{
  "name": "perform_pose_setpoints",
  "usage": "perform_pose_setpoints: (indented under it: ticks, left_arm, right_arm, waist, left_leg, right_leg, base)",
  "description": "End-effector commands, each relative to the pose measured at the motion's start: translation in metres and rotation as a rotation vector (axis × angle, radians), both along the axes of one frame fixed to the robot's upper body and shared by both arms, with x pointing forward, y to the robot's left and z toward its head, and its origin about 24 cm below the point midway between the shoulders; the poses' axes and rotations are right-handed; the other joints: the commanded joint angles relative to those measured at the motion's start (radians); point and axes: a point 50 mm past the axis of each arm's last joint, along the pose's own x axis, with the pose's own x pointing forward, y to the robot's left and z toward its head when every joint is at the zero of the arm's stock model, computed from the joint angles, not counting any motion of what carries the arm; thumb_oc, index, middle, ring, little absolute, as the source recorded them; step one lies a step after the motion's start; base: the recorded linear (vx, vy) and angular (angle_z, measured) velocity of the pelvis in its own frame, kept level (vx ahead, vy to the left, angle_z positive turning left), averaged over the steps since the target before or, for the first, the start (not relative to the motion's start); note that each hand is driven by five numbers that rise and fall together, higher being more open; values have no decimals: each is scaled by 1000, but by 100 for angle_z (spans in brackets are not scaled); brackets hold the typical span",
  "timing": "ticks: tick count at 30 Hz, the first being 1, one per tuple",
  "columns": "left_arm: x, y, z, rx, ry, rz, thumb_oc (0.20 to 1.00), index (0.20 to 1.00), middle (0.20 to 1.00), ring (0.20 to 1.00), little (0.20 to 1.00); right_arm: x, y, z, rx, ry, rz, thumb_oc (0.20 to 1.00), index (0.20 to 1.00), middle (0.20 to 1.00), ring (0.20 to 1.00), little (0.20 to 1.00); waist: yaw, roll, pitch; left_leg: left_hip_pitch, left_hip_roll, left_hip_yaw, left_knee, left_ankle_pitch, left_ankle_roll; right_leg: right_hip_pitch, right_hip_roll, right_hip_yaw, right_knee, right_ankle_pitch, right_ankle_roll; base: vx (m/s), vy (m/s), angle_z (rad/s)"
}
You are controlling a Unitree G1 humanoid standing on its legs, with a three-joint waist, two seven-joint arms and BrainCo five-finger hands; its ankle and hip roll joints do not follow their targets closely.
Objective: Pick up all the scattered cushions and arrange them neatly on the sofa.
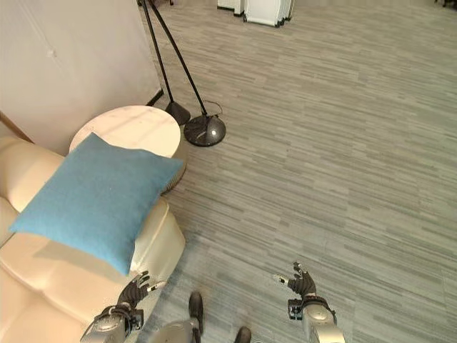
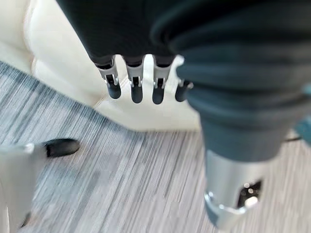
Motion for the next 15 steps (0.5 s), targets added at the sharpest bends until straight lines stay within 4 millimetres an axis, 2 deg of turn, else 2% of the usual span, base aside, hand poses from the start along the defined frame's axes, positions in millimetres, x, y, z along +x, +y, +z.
perform_pose_setpoints:
  ticks: [1, 4, 5, 7, 8, 9, 10, 11, 12, 15]
  left_arm:
    - [11, 22, 16, 50, -82, 29, 1000, 1000, 1000, 1000, 1000]
    - [11, 21, 17, 39, -93, 39, 1000, 1000, 1000, 1000, 1000]
    - [13, 20, 17, 31, -99, 43, 1000, 1000, 1000, 1000, 1000]
    - [13, 20, 17, 31, -100, 43, 1000, 1000, 1000, 1000, 1000]
    - [14, 20, 17, 33, -100, 44, 1000, 1000, 1000, 1000, 1000]
    - [14, 20, 17, 33, -100, 44, 1000, 1000, 1000, 1000, 1000]
    - [17, 22, 19, 35, -108, 53, 1000, 1000, 1000, 1000, 1000]
    - [17, 22, 19, 35, -108, 53, 1000, 1000, 1000, 1000, 1000]
    - [19, 23, 20, 41, -117, 52, 1000, 1000, 1000, 1000, 1000]
    - [17, 22, 17, 38, -100, 45, 1000, 1000, 1000, 1000, 1000]
  right_arm:
    - [18, 9, 14, 16, -90, 31, 1000, 1000, 1000, 1000, 1000]
    - [16, 9, 13, 29, -87, 11, 1000, 1000, 1000, 1000, 1000]
    - [17, 5, 14, 40, -98, -19, 1000, 1000, 1000, 1000, 1000]
    - [18, 5, 14, 40, -98, -19, 1000, 1000, 1000, 1000, 1000]
    - [17, 3, 13, 43, -94, -38, 1000, 1000, 1000, 1000, 1000]
    - [17, 3, 13, 43, -94, -38, 1000, 1000, 1000, 1000, 1000]
    - [16, -1, 12, 40, -85, -58, 1000, 1000, 1000, 1000, 1000]
    - [16, -1, 12, 41, -86, -58, 1000, 1000, 1000, 1000, 1000]
    - [13, -5, 11, 29, -73, -56, 1000, 1000, 1000, 1000, 1000]
    - [13, -6, 11, 31, -75, -53, 1000, 1000, 1000, 1000, 1000]
  waist:
    - [25, -32, 10]
    - [14, -24, 21]
    - [-5, -14, 38]
    - [-6, -13, 36]
    - [-27, -16, 46]
    - [-27, -16, 46]
    - [-48, -21, 61]
    - [-49, -22, 60]
    - [-61, -29, 62]
    - [-66, -41, 43]
  left_leg:
    - [18, -26, -45, 15, -92, -30]
    - [52, -32, -70, 9, -104, -28]
    - [84, -38, -121, 7, -121, -34]
    - [81, -36, -122, 7, -120, -34]
    - [115, -48, -168, -2, -132, -41]
    - [115, -48, -168, -2, -132, -41]
    - [149, -62, -225, -7, -147, -54]
    - [147, -63, -226, -7, -145, -54]
    - [164, -74, -270, -8, -153, -64]
    - [195, -70, -309, -1, -180, -75]
  right_leg:
    - [-23, -94, 121, 141, 168, 77]
    - [-60, -81, 143, 108, 146, 66]
    - [-106, -45, 177, -8, 114, 51]
    - [-106, -43, 175, -13, 118, 51]
    - [-144, -6, 236, -147, 134, 58]
    - [-144, -6, 235, -147, 134, 58]
    - [-173, 21, 308, -278, 183, 74]
    - [-174, 20, 307, -281, 186, 74]
    - [-195, 37, 357, -308, 214, 84]
    - [-153, 42, 363, -301, 208, 64]
  base:
    - [178, 98, 63]
    - [264, 9, 70]
    - [315, -67, 75]
    - [223, -76, 72]
    - [202, -90, 64]
    - [427, -201, 105]
    - [222, -110, 77]
    - [372, -201, 70]
    - [236, -142, 73]
    - [326, -212, 119]
